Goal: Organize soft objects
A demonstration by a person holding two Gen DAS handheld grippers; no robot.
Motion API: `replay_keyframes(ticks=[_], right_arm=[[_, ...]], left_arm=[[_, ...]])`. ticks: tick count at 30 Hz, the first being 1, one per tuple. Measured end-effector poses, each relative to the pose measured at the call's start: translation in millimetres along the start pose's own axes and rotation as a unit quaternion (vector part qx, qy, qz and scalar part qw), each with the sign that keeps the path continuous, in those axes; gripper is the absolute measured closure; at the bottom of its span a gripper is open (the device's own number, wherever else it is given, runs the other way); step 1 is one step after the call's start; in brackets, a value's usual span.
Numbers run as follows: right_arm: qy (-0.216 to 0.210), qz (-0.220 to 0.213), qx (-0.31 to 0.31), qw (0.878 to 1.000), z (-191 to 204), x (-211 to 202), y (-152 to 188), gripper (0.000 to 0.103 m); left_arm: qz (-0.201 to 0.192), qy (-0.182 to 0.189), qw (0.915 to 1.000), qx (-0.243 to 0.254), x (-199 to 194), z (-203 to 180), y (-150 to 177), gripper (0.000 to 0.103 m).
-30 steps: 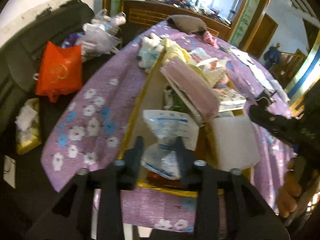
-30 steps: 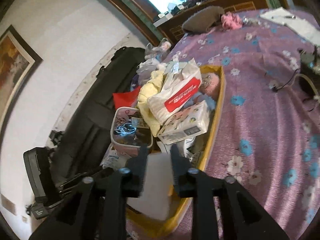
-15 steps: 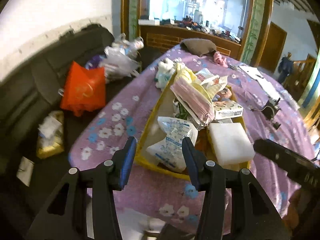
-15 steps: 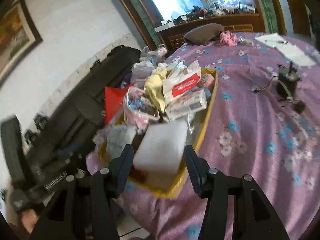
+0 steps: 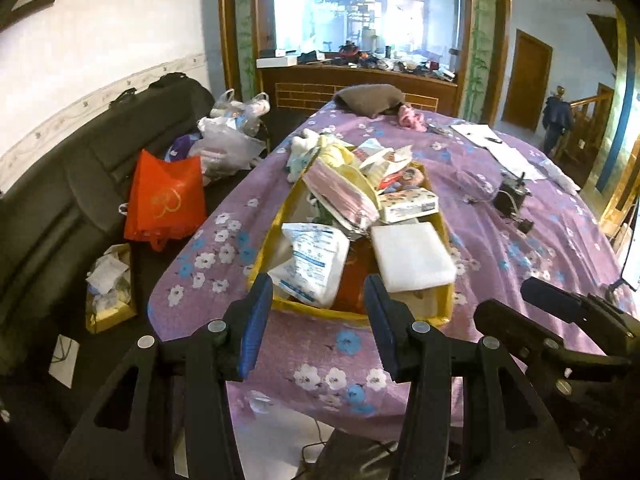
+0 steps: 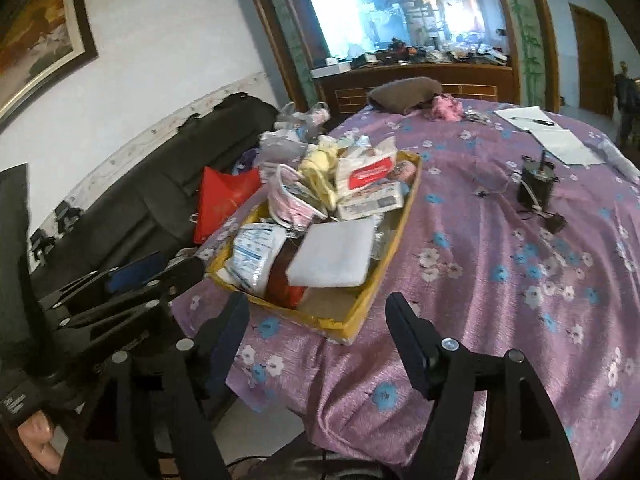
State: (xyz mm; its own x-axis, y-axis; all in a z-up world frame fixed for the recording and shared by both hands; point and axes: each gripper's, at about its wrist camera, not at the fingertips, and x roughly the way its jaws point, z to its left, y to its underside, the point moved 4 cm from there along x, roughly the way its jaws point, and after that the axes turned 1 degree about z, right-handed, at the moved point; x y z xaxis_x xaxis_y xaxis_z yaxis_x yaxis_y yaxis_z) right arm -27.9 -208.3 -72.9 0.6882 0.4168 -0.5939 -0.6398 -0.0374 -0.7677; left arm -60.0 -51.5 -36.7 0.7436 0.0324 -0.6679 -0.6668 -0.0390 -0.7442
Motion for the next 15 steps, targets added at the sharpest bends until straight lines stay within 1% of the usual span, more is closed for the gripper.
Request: replay_keyframes(ticks=[4,7,11,15], right_arm=[[0.021,0.008,0.000,1.000,-0.8,0.8,2.5,0.032],[0.029,0.009,0.000,1.000,-0.6,0.2,2.7,0.032],[0.032,0.003,-0.006,0.999,1.0,-1.4,0.9,0.032],[0.016,0.014,0.002,1.000,-1.1,5.3,2.1,0.032]], left_arm=[[0.002,0.010,0.9999,0.008,-2.8,-3.9,2.4,0.055],[0.022,0.028,0.9993,0.008,1.5,-7.0,3.4,0.055],[0.016,0.035,0.9993,0.007,1.8,-9.3,1.7,0.055],[0.020,0.030,0.9993,0.005,7.4,-8.8,-1.5,0.055]])
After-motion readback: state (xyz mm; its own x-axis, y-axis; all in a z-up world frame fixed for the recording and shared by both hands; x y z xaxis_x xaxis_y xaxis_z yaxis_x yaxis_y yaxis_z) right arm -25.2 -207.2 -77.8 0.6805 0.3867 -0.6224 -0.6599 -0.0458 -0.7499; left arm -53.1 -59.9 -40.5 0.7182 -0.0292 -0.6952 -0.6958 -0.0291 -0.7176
